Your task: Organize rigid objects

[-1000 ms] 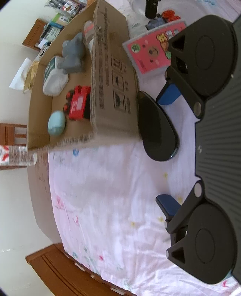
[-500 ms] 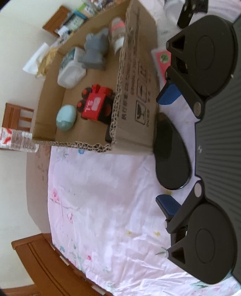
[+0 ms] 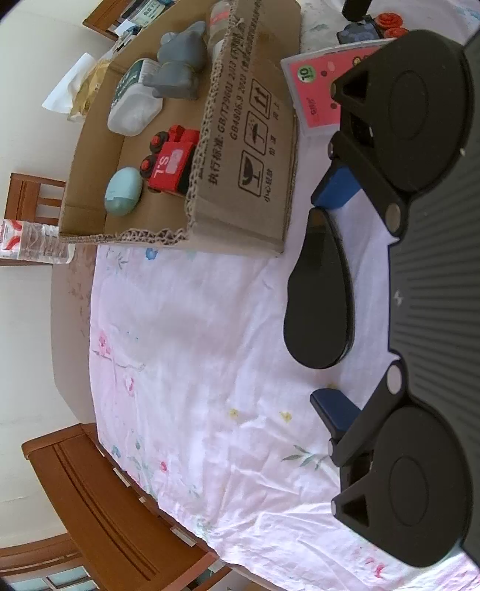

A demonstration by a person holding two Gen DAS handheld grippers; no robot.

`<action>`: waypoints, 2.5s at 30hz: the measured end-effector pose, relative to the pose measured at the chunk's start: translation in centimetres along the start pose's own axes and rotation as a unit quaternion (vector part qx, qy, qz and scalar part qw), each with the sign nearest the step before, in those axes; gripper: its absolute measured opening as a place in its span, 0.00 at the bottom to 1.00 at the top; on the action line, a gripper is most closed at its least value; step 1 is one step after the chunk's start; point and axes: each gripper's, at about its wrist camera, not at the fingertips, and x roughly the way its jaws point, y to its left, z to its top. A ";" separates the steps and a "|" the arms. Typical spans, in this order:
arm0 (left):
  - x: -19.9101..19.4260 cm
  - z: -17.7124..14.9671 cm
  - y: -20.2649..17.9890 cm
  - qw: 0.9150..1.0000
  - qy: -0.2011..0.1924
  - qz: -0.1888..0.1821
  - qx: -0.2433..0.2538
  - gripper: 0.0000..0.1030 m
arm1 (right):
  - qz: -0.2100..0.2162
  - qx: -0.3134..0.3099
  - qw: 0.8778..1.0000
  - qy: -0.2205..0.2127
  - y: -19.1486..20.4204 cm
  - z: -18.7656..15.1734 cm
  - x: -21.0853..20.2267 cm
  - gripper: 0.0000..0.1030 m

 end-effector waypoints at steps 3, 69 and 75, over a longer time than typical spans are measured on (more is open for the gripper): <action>0.2 0.3 -0.2 1.000 -0.003 0.002 -0.002 1.00 | 0.001 -0.001 1.000 -0.002 0.0 -0.1 0.0 1.00; -4.5 13.3 -8.4 0.972 -0.061 -0.146 0.176 0.87 | 0.088 -0.077 0.991 -0.065 -0.7 11.3 -7.6 0.91; -2.1 14.5 -10.3 0.972 -0.063 -0.138 0.179 0.87 | 0.089 -0.082 0.991 -0.065 -1.0 12.0 -7.0 0.91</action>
